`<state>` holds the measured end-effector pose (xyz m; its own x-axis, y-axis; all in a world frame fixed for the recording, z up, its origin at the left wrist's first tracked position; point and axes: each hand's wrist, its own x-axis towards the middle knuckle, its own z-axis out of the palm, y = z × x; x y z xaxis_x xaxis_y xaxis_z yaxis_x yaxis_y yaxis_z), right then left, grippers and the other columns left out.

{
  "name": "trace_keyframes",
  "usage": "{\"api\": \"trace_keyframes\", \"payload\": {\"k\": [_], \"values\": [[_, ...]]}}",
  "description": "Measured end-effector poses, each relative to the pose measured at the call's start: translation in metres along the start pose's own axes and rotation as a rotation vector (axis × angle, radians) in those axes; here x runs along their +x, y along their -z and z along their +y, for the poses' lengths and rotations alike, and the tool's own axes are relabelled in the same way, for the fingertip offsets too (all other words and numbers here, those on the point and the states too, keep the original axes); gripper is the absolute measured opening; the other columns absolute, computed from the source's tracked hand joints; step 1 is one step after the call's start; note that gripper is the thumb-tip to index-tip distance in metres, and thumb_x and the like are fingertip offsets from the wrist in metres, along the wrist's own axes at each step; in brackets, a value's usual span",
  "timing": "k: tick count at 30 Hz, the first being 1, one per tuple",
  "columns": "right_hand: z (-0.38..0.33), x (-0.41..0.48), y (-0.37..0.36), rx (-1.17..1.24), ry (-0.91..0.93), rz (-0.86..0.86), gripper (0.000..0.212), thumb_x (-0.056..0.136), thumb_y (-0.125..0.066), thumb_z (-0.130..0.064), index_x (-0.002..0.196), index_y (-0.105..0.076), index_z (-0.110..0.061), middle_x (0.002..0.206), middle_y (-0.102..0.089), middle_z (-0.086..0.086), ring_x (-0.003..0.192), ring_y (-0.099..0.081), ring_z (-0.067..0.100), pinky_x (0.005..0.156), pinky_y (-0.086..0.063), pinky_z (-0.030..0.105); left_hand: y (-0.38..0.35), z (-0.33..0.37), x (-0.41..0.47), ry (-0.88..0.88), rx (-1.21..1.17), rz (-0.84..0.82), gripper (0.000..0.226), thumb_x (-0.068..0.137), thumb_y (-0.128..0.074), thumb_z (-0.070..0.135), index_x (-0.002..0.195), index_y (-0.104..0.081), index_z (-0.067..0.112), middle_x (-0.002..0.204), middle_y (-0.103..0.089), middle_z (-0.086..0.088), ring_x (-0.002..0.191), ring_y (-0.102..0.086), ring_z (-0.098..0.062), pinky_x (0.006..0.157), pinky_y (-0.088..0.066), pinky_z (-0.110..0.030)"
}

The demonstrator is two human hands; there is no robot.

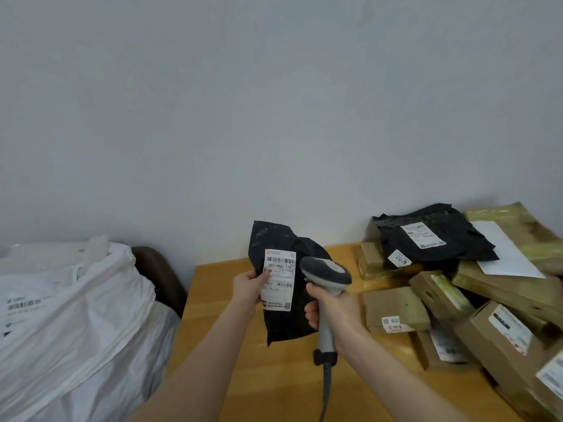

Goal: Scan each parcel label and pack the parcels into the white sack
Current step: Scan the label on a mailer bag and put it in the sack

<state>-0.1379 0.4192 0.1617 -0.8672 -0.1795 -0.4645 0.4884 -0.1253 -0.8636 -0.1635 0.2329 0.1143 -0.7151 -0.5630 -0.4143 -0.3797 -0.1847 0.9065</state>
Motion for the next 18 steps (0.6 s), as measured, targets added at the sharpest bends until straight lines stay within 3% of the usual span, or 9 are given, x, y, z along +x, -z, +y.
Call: {"api": "trace_keyframes", "payload": {"k": [4, 10, 18], "values": [[0.007, -0.016, -0.006, -0.039, 0.000, -0.053, 0.015, 0.087, -0.068, -0.014, 0.081, -0.066, 0.000, 0.056, -0.064, 0.011, 0.046, -0.058, 0.018, 0.044, -0.045, 0.024, -0.002, -0.007, -0.002, 0.026, -0.045, 0.021, 0.007, 0.090, -0.064, 0.011, 0.097, -0.065, 0.009, 0.094, -0.070, -0.009, 0.091, -0.065, -0.027, 0.087, -0.054, -0.044], [0.011, -0.024, -0.003, -0.074, -0.040, -0.075, 0.015, 0.086, -0.067, -0.011, 0.077, -0.065, 0.001, 0.054, -0.061, 0.010, 0.045, -0.054, 0.017, 0.045, -0.043, 0.026, -0.002, -0.017, -0.003, 0.048, -0.077, 0.073, 0.002, 0.091, -0.063, 0.014, 0.089, -0.064, 0.012, 0.089, -0.069, -0.005, 0.081, -0.064, -0.019, 0.066, -0.051, -0.032], [0.010, -0.029, 0.004, -0.072, -0.062, -0.085, 0.013, 0.085, -0.066, -0.007, 0.074, -0.062, -0.001, 0.051, -0.057, 0.007, 0.041, -0.050, 0.014, 0.042, -0.042, 0.025, -0.005, -0.021, -0.005, 0.056, -0.060, 0.070, 0.004, 0.091, -0.063, 0.015, 0.088, -0.063, 0.012, 0.088, -0.069, -0.005, 0.080, -0.065, -0.019, 0.063, -0.052, -0.030]]}}
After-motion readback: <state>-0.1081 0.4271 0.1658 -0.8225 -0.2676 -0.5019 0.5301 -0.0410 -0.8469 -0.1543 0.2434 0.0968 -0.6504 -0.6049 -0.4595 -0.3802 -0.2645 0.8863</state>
